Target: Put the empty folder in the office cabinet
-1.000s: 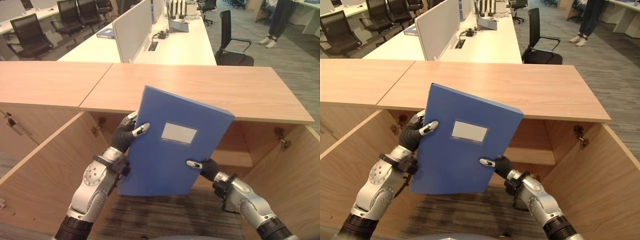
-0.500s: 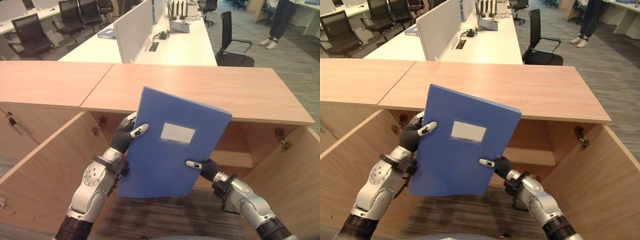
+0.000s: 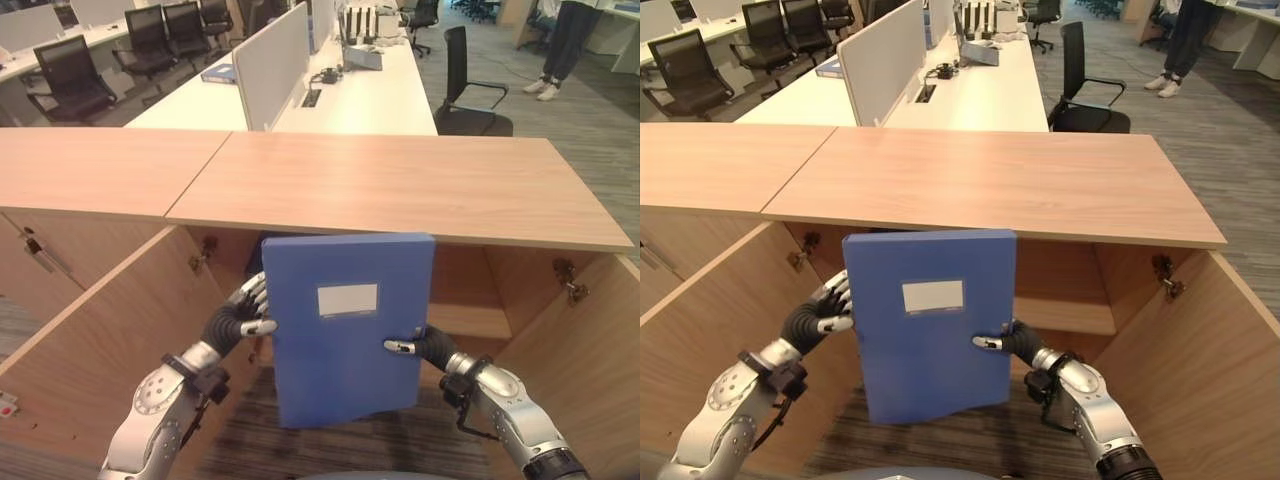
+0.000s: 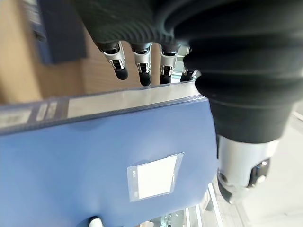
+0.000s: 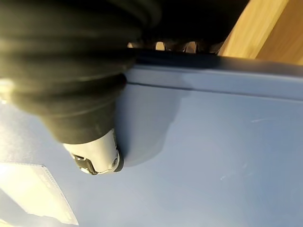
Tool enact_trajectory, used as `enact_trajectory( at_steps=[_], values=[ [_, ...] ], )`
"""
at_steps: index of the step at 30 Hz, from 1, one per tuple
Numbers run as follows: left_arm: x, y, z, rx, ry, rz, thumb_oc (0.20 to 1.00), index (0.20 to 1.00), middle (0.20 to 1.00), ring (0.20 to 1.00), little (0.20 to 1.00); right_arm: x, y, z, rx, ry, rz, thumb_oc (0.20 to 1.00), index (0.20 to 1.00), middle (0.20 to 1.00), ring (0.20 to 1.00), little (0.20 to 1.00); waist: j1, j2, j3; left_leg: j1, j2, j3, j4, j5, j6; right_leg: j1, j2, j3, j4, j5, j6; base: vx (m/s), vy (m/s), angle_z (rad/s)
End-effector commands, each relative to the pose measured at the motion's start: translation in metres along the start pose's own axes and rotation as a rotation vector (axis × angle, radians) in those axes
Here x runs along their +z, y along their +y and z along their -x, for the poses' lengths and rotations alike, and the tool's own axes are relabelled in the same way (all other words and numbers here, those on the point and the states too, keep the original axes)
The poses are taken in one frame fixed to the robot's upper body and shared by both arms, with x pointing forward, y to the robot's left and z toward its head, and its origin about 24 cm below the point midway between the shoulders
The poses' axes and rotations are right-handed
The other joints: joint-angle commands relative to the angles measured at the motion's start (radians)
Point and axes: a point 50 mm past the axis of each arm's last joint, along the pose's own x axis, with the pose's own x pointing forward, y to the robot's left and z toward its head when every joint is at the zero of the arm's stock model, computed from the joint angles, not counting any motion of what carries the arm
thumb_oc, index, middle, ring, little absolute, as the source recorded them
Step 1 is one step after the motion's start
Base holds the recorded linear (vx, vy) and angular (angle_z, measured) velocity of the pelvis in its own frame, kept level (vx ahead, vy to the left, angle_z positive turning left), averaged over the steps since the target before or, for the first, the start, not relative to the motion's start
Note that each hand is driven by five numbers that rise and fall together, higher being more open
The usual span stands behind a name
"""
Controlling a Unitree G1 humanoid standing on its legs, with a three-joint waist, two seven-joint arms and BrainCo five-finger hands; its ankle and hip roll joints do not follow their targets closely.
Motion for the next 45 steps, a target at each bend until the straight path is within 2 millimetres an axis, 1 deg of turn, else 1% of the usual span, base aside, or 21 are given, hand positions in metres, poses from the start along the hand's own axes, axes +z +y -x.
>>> enact_trajectory(
  at_steps=[1,3,7,10,13,16,18,19,20,21,23,24,29,30,32,33,34,36,37,40,45],
  values=[
    [0.022,0.005,-0.004,-0.076,-0.082,-0.048,1.0,1.0,1.0,1.0,1.0,0.01,-0.011,-0.007,-0.056,-0.019,0.099,0.2,0.2,0.2,0.2,0.2,0.011,-0.024,0.031,0.013,-0.03,-0.086,0.013,-0.068,0.006,0.044,0.02,0.063,0.029,-0.1,0.012,0.0,0.0,0.0],
    [0.008,0.008,0.001,-0.074,-0.019,-0.014,1.0,1.0,1.0,1.0,1.0,-0.005,-0.01,-0.005,-0.055,0.052,0.1,0.2,0.2,0.2,0.2,0.2,0.012,-0.024,0.035,0.01,-0.031,-0.089,0.013,-0.065,0.006,0.043,0.02,0.062,0.032,-0.1,0.012,0.0,0.003,0.02],
    [-0.008,0.013,0.009,-0.052,0.052,0.019,1.0,1.0,1.0,1.0,1.0,-0.021,-0.008,-0.002,-0.057,0.122,0.091,0.2,0.2,0.2,0.2,0.2,0.017,-0.023,0.04,0.007,-0.031,-0.093,0.013,-0.062,0.007,0.039,0.02,0.059,0.036,-0.101,0.013,0.0,0.004,0.02],
    [-0.039,0.02,0.02,0.018,0.18,0.047,1.0,1.0,1.0,1.0,1.0,-0.05,-0.008,0.002,-0.116,0.212,-0.036,0.2,0.2,0.2,0.2,0.2,0.023,-0.025,0.043,0.0,-0.033,-0.099,0.013,-0.059,0.007,0.035,0.019,0.051,0.041,-0.102,0.013,0.0,0.003,0.07],
    [-0.061,0.025,0.023,0.088,0.258,0.07,1.0,1.0,1.0,1.0,1.0,-0.068,-0.008,-0.001,-0.194,0.233,-0.229,0.2,0.2,0.2,0.2,0.2,0.031,-0.027,0.049,-0.009,-0.036,-0.108,0.013,-0.055,0.008,0.031,0.019,0.045,0.045,-0.103,0.014,0.0,0.0,0.11],
    [-0.082,0.028,0.026,0.163,0.333,0.079,1.0,1.0,1.0,1.0,1.0,-0.073,-0.01,-0.004,-0.263,0.222,-0.348,0.2,0.2,0.2,0.2,0.2,0.04,-0.027,0.057,-0.019,-0.038,-0.115,0.013,-0.051,0.008,0.024,0.017,0.037,0.048,-0.105,0.015,-0.01,-0.003,0.07],
    [-0.087,0.028,0.025,0.18,0.349,0.075,1.0,1.0,1.0,1.0,1.0,-0.073,-0.013,-0.006,-0.292,0.212,-0.377,0.2,0.2,0.2,0.2,0.2,0.044,-0.027,0.061,-0.025,-0.039,-0.12,0.013,-0.05,0.009,0.02,0.016,0.031,0.05,-0.105,0.015,-0.01,-0.007,0.08],
    [-0.099,0.028,0.025,0.226,0.381,0.086,1.0,1.0,1.0,1.0,1.0,-0.073,-0.016,-0.009,-0.341,0.187,-0.446,0.2,0.2,0.2,0.2,0.2,0.05,-0.026,0.07,-0.037,-0.041,-0.126,0.013,-0.045,0.009,0.013,0.014,0.023,0.053,-0.106,0.016,-0.01,-0.007,0.17],
    [-0.099,0.028,0.025,0.225,0.38,0.085,1.0,1.0,1.0,1.0,1.0,-0.072,-0.016,-0.009,-0.342,0.186,-0.446,0.2,0.2,0.2,0.2,0.2,0.05,-0.026,0.07,-0.038,-0.041,-0.127,0.013,-0.045,0.009,0.012,0.014,0.022,0.053,-0.107,0.016,-0.04,-0.021,0.25],
    [-0.111,0.027,0.024,0.262,0.421,0.087,1.0,1.0,1.0,1.0,1.0,-0.073,-0.019,-0.011,-0.398,0.162,-0.524,0.2,0.2,0.2,0.2,0.2,0.056,-0.023,0.079,-0.053,-0.044,-0.137,0.013,-0.04,0.008,0.002,0.012,0.01,0.056,-0.109,0.016,-0.04,-0.016,0.23],
    [-0.116,0.027,0.024,0.277,0.444,0.082,1.0,1.0,1.0,1.0,1.0,-0.072,-0.02,-0.013,-0.425,0.14,-0.571,0.2,0.2,0.2,0.2,0.2,0.059,-0.021,0.083,-0.059,-0.045,-0.142,0.013,-0.038,0.008,-0.002,0.012,0.005,0.058,-0.11,0.016,-0.03,-0.015,0.24],
    [-0.127,0.025,0.025,0.31,0.487,0.093,1.0,1.0,1.0,1.0,1.0,-0.071,-0.023,-0.016,-0.483,0.097,-0.657,0.2,0.2,0.2,0.2,0.2,0.065,-0.018,0.091,-0.072,-0.047,-0.151,0.013,-0.034,0.008,-0.009,0.01,-0.004,0.06,-0.112,0.017,-0.03,-0.012,0.24],
    [-0.137,0.025,0.024,0.319,0.547,0.054,1.0,1.0,1.0,1.0,1.0,-0.051,-0.043,-0.023,-0.624,-0.087,-0.838,0.2,0.2,0.2,0.2,0.2,0.076,-0.004,0.111,-0.108,-0.054,-0.175,0.013,-0.023,0.008,-0.037,0.004,-0.032,0.079,-0.12,0.017,-0.03,-0.011,0.2],
    [-0.137,0.025,0.024,0.319,0.547,0.053,1.0,1.0,1.0,1.0,1.0,-0.051,-0.043,-0.023,-0.625,-0.089,-0.839,0.2,0.2,0.2,0.2,0.2,0.076,-0.004,0.111,-0.109,-0.054,-0.176,0.013,-0.022,0.008,-0.038,0.004,-0.032,0.08,-0.121,0.017,-0.01,-0.008,0.16],
    [-0.142,0.024,0.027,0.311,0.579,0.042,1.0,1.0,1.0,1.0,1.0,-0.038,-0.057,-0.026,-0.69,-0.19,-0.914,0.2,0.2,0.2,0.2,0.2,0.085,0.002,0.115,-0.123,-0.056,-0.185,0.013,-0.021,0.008,-0.048,0.003,-0.041,0.087,-0.123,0.017,-0.02,-0.004,0.19],
    [-0.144,0.024,0.028,0.317,0.597,0.045,1.0,1.0,1.0,1.0,1.0,-0.025,-0.07,-0.029,-0.749,-0.266,-0.972,0.2,0.2,0.2,0.2,0.2,0.091,0.008,0.118,-0.129,-0.057,-0.189,0.013,-0.02,0.009,-0.058,0.002,-0.044,0.094,-0.126,0.018,-0.01,-0.002,0.15],
    [-0.144,0.024,0.028,0.316,0.595,0.044,1.0,1.0,1.0,1.0,1.0,-0.024,-0.071,-0.029,-0.75,-0.269,-0.972,0.2,0.2,0.2,0.2,0.2,0.092,0.008,0.119,-0.13,-0.057,-0.189,0.013,-0.02,0.009,-0.059,0.002,-0.044,0.095,-0.127,0.017,-0.02,-0.002,0.12],
    [-0.145,0.023,0.027,0.314,0.605,0.031,1.0,1.0,1.0,1.0,1.0,-0.006,-0.089,-0.029,-0.829,-0.372,-1.016,0.2,0.2,0.2,0.2,0.2,0.101,0.014,0.123,-0.14,-0.059,-0.193,0.013,-0.019,0.011,-0.073,0.0,-0.044,0.105,-0.131,0.018,-0.01,0.0,0.02],
    [-0.144,0.024,0.026,0.323,0.608,0.009,1.0,1.0,1.0,1.0,1.0,0.01,-0.106,-0.026,-0.9,-0.463,-1.072,0.2,0.2,0.2,0.2,0.2,0.106,0.022,0.127,-0.149,-0.061,-0.196,0.013,-0.018,0.013,-0.085,-0.001,-0.045,0.114,-0.134,0.018,-0.03,0.016,0.0],
    [-0.144,0.03,0.023,0.378,0.614,-0.027,1.0,1.0,1.0,1.0,1.0,0.039,-0.136,-0.014,-1.007,-0.609,-1.12,0.2,0.2,0.2,0.2,0.2,0.12,0.036,0.142,-0.169,-0.066,-0.204,0.015,-0.013,0.013,-0.111,-0.004,-0.05,0.129,-0.139,0.017,-0.05,0.016,0.06],
    [-0.144,0.03,0.015,0.399,0.61,-0.054,1.0,1.0,1.0,1.0,1.0,0.077,-0.176,0.014,-1.146,-0.835,-1.251,0.2,0.2,0.2,0.2,0.2,0.135,0.067,0.166,-0.211,-0.071,-0.215,0.019,-0.003,0.015,-0.163,-0.015,-0.058,0.157,-0.148,0.017,-0.05,0.018,0.12]
  ],
)
